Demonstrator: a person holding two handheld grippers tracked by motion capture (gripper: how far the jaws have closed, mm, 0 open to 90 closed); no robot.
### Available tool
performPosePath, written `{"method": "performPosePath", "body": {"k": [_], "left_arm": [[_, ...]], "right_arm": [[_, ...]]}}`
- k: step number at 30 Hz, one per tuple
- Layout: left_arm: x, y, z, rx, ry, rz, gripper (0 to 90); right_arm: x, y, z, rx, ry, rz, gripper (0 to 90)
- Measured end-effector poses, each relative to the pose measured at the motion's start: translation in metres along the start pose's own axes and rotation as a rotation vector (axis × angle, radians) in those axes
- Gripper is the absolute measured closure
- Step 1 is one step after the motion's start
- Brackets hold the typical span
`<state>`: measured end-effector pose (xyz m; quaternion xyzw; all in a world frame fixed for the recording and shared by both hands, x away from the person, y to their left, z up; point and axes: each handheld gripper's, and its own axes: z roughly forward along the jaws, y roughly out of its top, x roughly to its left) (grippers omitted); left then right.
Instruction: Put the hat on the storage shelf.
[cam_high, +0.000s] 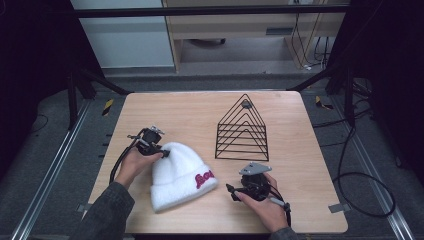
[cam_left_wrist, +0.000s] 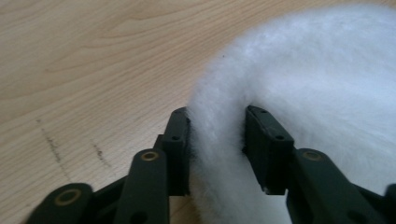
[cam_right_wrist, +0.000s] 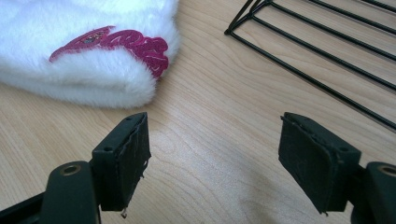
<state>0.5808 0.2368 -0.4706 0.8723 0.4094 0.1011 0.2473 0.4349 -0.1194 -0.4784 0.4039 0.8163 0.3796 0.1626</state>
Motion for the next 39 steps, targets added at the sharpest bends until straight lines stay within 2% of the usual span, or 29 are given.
{"method": "performPosePath", "body": {"k": [2, 6, 7, 8, 9, 10, 11, 13, 17, 21, 28, 30, 32, 34, 35, 39], "left_arm": [[-0.001, -0.001, 0.0, -0.01, -0.01, 0.001, 75.4], [-0.006, -0.002, -0.007, -0.044, 0.017, 0.017, 80.0], [-0.01, 0.0, -0.018, -0.087, 0.032, 0.021, 80.3], [-0.01, 0.0, -0.018, -0.087, 0.032, 0.021, 80.6], [-0.017, 0.003, -0.034, -0.146, 0.049, 0.04, 80.8], [-0.021, 0.005, -0.042, -0.169, 0.056, 0.051, 80.9], [-0.021, 0.005, -0.042, -0.169, 0.056, 0.051, 80.9], [-0.03, 0.009, -0.061, -0.208, 0.062, 0.086, 80.9], [-0.037, 0.012, -0.069, -0.213, 0.073, 0.119, 80.8], [-0.04, 0.013, -0.072, -0.229, 0.071, 0.131, 80.8], [-0.046, 0.013, -0.082, -0.261, 0.066, 0.156, 80.9], [-0.057, 0.017, -0.095, -0.289, 0.074, 0.19, 80.8], [-0.061, 0.019, -0.101, -0.302, 0.076, 0.201, 80.9], [-0.074, 0.026, -0.119, -0.324, 0.099, 0.26, 81.0], [-0.074, 0.026, -0.119, -0.324, 0.099, 0.26, 81.0], [-0.092, 0.037, -0.147, -0.372, 0.097, 0.31, 81.2]], "right_arm": [[0.0, 0.001, -0.002, -0.009, -0.004, 0.002, 24.9], [0.0, 0.002, -0.007, -0.017, -0.009, 0.01, 24.7], [0.001, 0.002, -0.01, -0.021, -0.009, 0.008, 24.7], [0.001, 0.002, -0.01, -0.021, -0.009, 0.008, 24.7], [0.002, 0.002, -0.014, -0.029, -0.014, 0.004, 25.3], [0.003, 0.002, -0.016, -0.033, -0.015, 0.009, 25.9], [0.003, 0.002, -0.016, -0.033, -0.015, 0.009, 25.9], [0.005, 0.004, -0.016, -0.035, -0.012, 0.006, 28.1], [0.011, 0.013, -0.012, -0.04, 0.004, -0.007, 32.9], [0.013, 0.021, -0.008, -0.047, 0.012, -0.011, 36.1], [0.015, 0.032, 0.002, -0.019, 0.028, -0.029, 38.1], [0.016, 0.031, -0.001, -0.02, 0.026, -0.027, 37.6], [0.016, 0.031, -0.002, -0.022, 0.023, -0.03, 37.2], [0.016, 0.03, -0.009, -0.036, 0.022, -0.029, 37.1], [0.016, 0.03, -0.009, -0.036, 0.022, -0.029, 37.1], [0.016, 0.03, -0.021, -0.076, 0.024, -0.027, 37.0]]}}
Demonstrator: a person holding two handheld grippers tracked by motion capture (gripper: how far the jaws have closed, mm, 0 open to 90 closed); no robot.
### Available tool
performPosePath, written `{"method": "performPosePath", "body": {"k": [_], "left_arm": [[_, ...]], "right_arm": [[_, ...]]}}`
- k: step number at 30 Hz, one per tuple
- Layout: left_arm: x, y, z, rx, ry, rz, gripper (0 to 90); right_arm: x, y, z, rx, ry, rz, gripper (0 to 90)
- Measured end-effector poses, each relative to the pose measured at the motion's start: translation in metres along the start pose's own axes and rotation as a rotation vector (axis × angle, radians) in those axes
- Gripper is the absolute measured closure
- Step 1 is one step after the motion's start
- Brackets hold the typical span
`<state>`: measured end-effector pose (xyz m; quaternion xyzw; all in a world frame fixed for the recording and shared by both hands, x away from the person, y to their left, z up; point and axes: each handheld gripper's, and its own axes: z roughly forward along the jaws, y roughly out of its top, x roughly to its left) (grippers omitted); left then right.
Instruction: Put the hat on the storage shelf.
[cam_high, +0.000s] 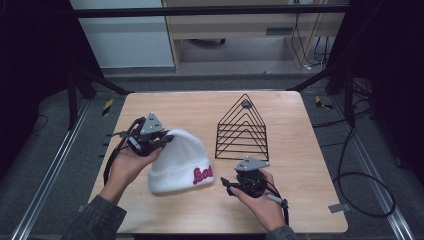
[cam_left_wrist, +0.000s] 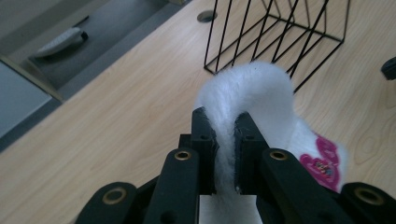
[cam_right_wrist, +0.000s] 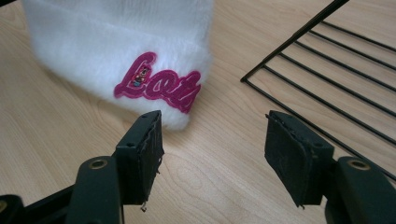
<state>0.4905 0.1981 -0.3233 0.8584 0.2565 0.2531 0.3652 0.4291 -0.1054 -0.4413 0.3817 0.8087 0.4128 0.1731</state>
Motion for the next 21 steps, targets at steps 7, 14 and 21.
{"method": "performPosePath", "body": {"k": [7, 14, 21], "left_arm": [[-0.008, 0.026, -0.025, -0.042, -0.001, 0.069, 81.3], [-0.005, 0.058, -0.053, -0.128, -0.03, 0.123, 81.1], [-0.003, 0.068, -0.065, -0.187, -0.088, 0.119, 81.0]], "right_arm": [[-0.001, 0.006, -0.007, -0.029, 0.015, -0.007, 36.0], [-0.005, 0.022, -0.011, -0.076, 0.009, -0.027, 33.4], [-0.014, 0.038, -0.02, -0.122, 0.011, -0.023, 31.4]]}}
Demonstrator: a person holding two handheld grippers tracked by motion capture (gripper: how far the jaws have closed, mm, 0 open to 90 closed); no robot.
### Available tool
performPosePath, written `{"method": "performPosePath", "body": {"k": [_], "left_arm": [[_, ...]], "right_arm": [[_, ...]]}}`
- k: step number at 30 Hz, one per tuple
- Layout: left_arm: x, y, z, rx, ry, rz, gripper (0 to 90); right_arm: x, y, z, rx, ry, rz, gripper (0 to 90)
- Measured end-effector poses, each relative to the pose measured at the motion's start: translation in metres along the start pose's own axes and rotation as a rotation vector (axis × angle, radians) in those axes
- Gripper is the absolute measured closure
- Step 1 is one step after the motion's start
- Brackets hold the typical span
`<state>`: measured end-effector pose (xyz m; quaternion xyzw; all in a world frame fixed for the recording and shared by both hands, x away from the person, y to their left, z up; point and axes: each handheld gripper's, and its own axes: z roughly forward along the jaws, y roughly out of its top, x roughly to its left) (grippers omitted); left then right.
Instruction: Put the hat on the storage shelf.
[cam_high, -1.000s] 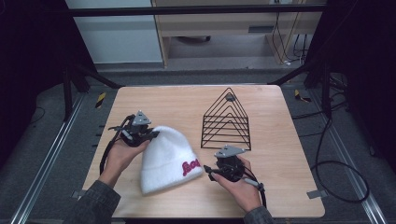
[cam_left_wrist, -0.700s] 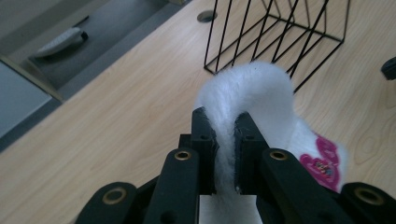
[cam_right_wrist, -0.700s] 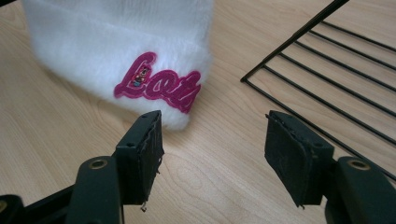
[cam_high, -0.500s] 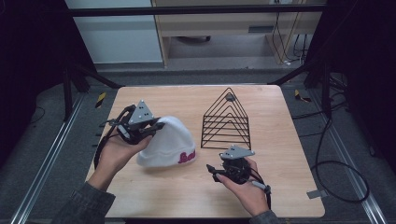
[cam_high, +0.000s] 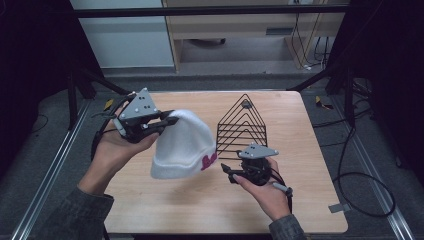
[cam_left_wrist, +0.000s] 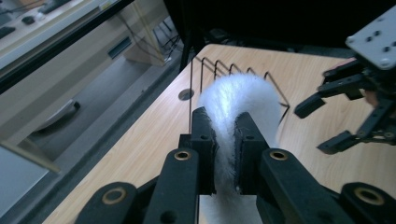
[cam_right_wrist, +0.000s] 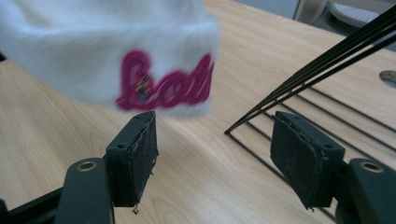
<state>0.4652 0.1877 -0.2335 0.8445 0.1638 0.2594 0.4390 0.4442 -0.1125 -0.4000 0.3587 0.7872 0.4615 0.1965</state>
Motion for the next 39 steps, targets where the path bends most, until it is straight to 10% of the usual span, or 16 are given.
{"method": "performPosePath", "body": {"k": [25, 33, 39], "left_arm": [[0.004, 0.008, 0.001, -0.028, -0.069, 0.021, 81.2], [0.007, 0.003, 0.01, -0.03, -0.058, -0.009, 81.3], [0.009, 0.001, 0.011, -0.032, -0.034, -0.028, 81.3]], "right_arm": [[-0.001, 0.037, 0.036, 0.041, 0.179, -0.091, 27.9], [0.011, 0.036, 0.047, 0.05, 0.241, -0.123, 63.6], [0.017, 0.036, 0.042, 0.049, 0.239, -0.149, 74.5]]}}
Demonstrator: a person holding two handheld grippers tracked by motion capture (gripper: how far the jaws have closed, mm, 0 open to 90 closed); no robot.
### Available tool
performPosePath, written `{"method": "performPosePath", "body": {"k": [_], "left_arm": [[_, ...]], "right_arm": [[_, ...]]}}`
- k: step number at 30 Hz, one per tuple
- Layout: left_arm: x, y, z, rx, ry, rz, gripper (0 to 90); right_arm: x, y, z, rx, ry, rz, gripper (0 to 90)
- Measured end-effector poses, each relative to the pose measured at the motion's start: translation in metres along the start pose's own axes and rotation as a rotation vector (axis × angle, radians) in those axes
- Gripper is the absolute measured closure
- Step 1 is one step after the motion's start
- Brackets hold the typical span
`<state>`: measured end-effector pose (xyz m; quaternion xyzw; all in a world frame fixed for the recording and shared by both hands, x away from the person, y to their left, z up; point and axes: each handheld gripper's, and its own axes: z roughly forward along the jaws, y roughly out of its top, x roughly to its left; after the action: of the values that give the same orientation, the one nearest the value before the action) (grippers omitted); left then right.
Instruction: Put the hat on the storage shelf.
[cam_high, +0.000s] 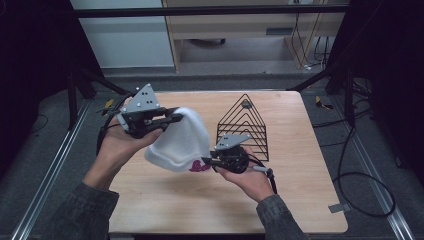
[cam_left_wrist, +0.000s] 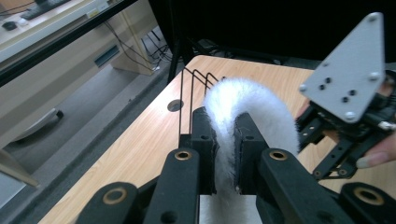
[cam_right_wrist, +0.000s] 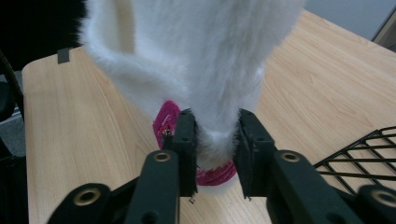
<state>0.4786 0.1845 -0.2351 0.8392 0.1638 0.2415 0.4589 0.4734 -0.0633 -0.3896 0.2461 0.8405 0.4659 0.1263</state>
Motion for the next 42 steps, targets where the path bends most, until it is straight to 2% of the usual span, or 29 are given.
{"method": "performPosePath", "body": {"k": [3, 9, 10, 14, 15, 16, 17, 20, 21, 22, 24, 25, 26, 29, 31, 32, 33, 42], "left_arm": [[0.001, 0.001, -0.001, 0.005, 0.016, 0.004, 81.2], [0.0, 0.013, 0.004, -0.008, 0.032, 0.003, 81.1], [0.0, 0.019, 0.006, -0.015, 0.035, -0.001, 81.1], [0.001, 0.031, 0.012, -0.024, 0.05, 0.0, 81.0], [0.002, 0.035, 0.014, -0.029, 0.054, 0.0, 81.0], [0.003, 0.039, 0.016, -0.036, 0.057, -0.005, 81.0], [0.004, 0.043, 0.018, -0.046, 0.061, -0.011, 81.0], [0.009, 0.054, 0.023, -0.066, 0.078, -0.019, 81.0], [0.012, 0.062, 0.026, -0.087, 0.086, -0.029, 80.9], [0.012, 0.062, 0.026, -0.087, 0.086, -0.029, 81.0], [0.017, 0.074, 0.033, -0.096, 0.104, -0.036, 81.0], [0.017, 0.074, 0.033, -0.096, 0.104, -0.036, 81.0], [0.019, 0.078, 0.036, -0.094, 0.114, -0.026, 81.0], [0.025, 0.087, 0.048, -0.112, 0.135, -0.035, 81.0], [0.029, 0.088, 0.058, -0.117, 0.156, -0.039, 81.0], [0.029, 0.088, 0.058, -0.117, 0.156, -0.039, 81.0], [0.032, 0.088, 0.063, -0.123, 0.152, -0.059, 81.0], [0.036, 0.092, 0.082, -0.139, 0.143, -0.073, 80.9]], "right_arm": [[0.001, 0.0, -0.008, 0.0, -0.015, -0.012, 75.6], [-0.001, 0.0, -0.038, -0.014, -0.046, -0.009, 76.9], [-0.004, 0.002, -0.05, -0.022, -0.065, -0.009, 77.1], [-0.015, 0.008, -0.075, -0.045, -0.098, -0.002, 77.5], [-0.015, 0.008, -0.075, -0.045, -0.098, -0.002, 77.5], [-0.022, 0.013, -0.086, -0.056, -0.116, 0.003, 77.8], [-0.022, 0.013, -0.086, -0.056, -0.116, 0.003, 77.8], [-0.032, 0.021, -0.101, -0.073, -0.141, 0.014, 78.1], [-0.039, 0.027, -0.11, -0.087, -0.155, 0.023, 78.1], [-0.039, 0.027, -0.11, -0.087, -0.155, 0.023, 78.1], [-0.052, 0.036, -0.119, -0.102, -0.161, 0.042, 78.2], [-0.052, 0.036, -0.119, -0.102, -0.161, 0.042, 78.2], [-0.057, 0.039, -0.121, -0.102, -0.167, 0.047, 78.2], [-0.071, 0.048, -0.126, -0.108, -0.196, 0.054, 78.3], [-0.085, 0.052, -0.129, -0.119, -0.213, 0.084, 78.3], [-0.089, 0.052, -0.129, -0.116, -0.223, 0.086, 78.3], [-0.092, 0.053, -0.129, -0.111, -0.233, 0.082, 78.3], [-0.114, 0.051, -0.126, -0.104, -0.276, 0.089, 78.2]]}}
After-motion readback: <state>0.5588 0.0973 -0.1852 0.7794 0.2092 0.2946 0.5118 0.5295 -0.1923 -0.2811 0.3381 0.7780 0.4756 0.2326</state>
